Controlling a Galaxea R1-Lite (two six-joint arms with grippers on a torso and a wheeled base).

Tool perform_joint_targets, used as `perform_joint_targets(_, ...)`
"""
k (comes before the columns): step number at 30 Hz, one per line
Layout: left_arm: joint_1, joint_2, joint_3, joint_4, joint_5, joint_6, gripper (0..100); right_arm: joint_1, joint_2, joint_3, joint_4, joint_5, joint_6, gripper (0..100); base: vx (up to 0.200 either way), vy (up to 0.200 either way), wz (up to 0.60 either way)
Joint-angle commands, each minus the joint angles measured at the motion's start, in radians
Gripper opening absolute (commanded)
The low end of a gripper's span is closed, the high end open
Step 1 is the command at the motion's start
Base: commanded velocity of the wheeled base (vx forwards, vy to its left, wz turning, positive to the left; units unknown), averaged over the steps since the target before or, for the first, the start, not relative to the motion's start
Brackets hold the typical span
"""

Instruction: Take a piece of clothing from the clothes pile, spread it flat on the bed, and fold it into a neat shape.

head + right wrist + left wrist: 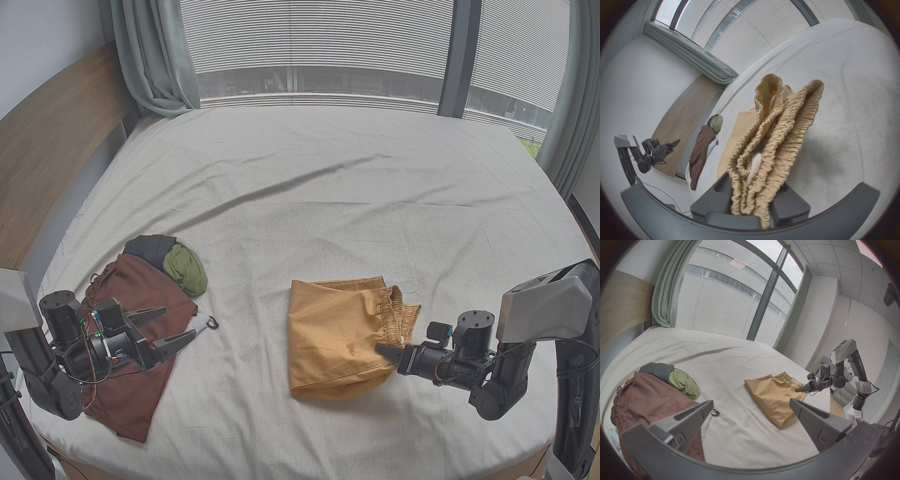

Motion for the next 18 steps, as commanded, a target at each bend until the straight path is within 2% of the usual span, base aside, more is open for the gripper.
perform_joint_targets(1,0.0,0.003,0.001,0.0,0.0,0.002,100,0.006,-0.037,-0.007,0.0,0.003,0.006,0,0.0,0.0,0.0)
perform_joint_targets(18,0.003,0.009,0.002,0.0,0.0,0.002,100,0.012,-0.086,-0.046,0.0,0.042,0.012,0,0.0,0.0,0.0)
